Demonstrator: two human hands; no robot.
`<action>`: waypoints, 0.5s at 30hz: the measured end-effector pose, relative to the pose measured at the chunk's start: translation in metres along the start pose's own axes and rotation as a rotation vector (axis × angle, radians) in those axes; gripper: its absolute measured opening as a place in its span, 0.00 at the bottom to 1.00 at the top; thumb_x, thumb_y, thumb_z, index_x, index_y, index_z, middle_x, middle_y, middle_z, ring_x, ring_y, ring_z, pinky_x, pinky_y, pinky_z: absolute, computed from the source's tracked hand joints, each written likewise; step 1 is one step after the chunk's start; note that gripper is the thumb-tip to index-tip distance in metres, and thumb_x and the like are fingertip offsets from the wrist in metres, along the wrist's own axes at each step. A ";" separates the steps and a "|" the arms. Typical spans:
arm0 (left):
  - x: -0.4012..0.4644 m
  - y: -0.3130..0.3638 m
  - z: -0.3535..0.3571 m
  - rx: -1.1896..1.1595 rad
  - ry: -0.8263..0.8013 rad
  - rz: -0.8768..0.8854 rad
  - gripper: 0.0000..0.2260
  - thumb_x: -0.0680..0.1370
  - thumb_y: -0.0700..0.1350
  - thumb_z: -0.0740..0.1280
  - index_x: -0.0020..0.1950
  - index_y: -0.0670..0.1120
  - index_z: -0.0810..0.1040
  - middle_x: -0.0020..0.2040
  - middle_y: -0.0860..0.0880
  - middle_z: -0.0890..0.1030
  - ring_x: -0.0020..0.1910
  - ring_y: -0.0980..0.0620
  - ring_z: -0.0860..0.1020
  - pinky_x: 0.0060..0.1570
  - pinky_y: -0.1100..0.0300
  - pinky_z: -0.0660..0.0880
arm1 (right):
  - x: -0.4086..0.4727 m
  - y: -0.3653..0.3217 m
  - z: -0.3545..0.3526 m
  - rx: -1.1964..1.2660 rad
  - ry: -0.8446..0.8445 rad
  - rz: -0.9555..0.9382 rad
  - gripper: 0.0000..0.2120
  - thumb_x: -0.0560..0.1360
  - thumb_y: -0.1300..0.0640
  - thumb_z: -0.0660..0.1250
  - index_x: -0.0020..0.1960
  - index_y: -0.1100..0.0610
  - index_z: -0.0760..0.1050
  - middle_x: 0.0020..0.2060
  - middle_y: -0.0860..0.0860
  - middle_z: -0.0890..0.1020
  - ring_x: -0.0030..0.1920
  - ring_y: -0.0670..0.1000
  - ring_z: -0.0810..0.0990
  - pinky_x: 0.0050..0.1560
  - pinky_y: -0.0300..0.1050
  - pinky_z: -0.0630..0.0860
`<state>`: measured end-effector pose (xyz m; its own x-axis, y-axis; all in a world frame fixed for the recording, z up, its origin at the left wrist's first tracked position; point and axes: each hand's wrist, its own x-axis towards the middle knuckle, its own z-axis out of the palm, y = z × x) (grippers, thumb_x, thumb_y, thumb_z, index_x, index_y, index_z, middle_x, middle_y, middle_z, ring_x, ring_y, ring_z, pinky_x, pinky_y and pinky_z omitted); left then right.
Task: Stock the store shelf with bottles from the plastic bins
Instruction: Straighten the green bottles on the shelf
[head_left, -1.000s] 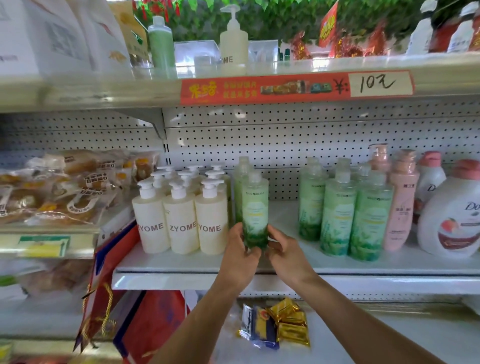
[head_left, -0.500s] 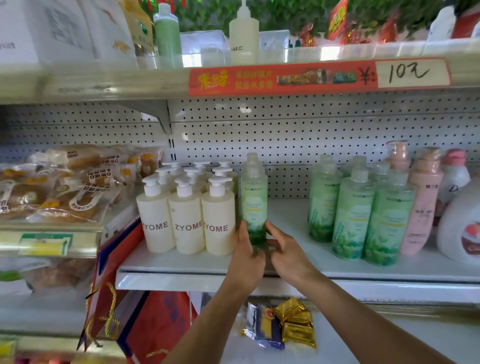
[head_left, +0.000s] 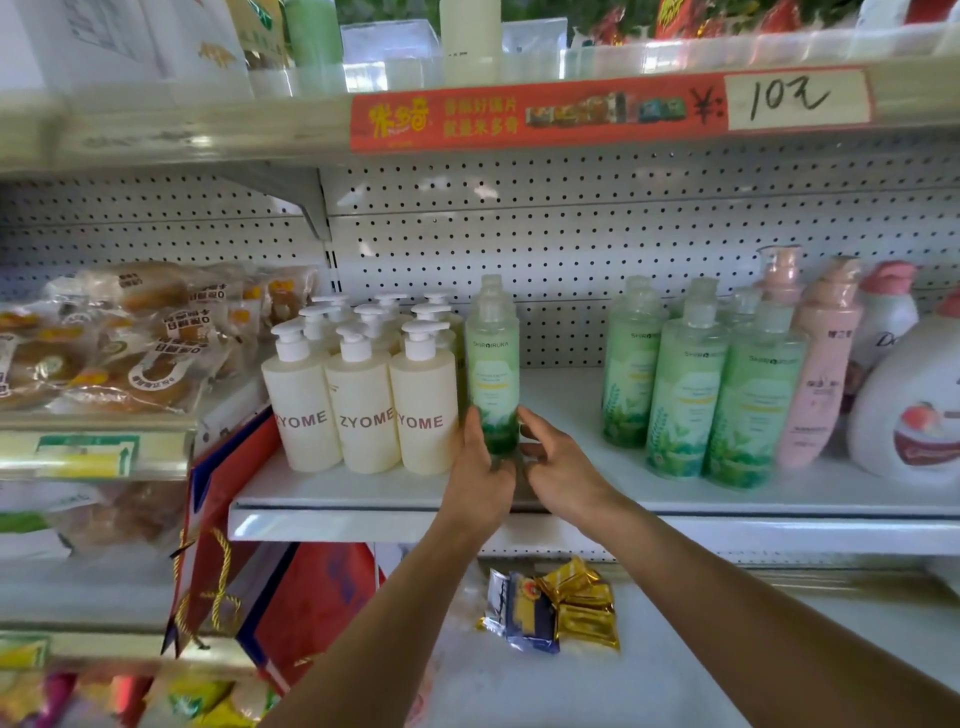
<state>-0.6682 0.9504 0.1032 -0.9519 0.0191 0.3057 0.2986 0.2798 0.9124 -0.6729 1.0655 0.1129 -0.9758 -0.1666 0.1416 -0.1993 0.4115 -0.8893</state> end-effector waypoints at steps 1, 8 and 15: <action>-0.002 0.002 0.000 0.005 0.005 0.004 0.33 0.76 0.30 0.61 0.78 0.47 0.56 0.71 0.47 0.67 0.69 0.53 0.69 0.70 0.52 0.67 | -0.001 0.000 -0.002 0.005 0.005 0.002 0.35 0.76 0.71 0.57 0.78 0.48 0.56 0.73 0.48 0.66 0.69 0.47 0.69 0.70 0.44 0.67; -0.028 0.014 0.026 0.092 0.082 0.054 0.29 0.78 0.35 0.62 0.77 0.47 0.58 0.74 0.50 0.60 0.71 0.52 0.64 0.73 0.54 0.62 | -0.039 0.018 -0.021 -0.007 0.337 -0.098 0.25 0.76 0.71 0.58 0.69 0.52 0.70 0.60 0.48 0.77 0.60 0.46 0.75 0.63 0.42 0.72; -0.024 0.038 0.088 0.010 -0.053 0.055 0.26 0.78 0.36 0.61 0.75 0.50 0.62 0.72 0.52 0.63 0.63 0.62 0.65 0.64 0.67 0.63 | -0.074 0.029 -0.073 -0.080 0.688 -0.214 0.24 0.73 0.74 0.62 0.64 0.55 0.72 0.56 0.50 0.73 0.53 0.46 0.74 0.53 0.44 0.75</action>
<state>-0.6401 1.0453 0.1067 -0.9363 0.0853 0.3406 0.3504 0.2861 0.8918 -0.6133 1.1552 0.1087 -0.7452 0.3395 0.5740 -0.3726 0.5020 -0.7805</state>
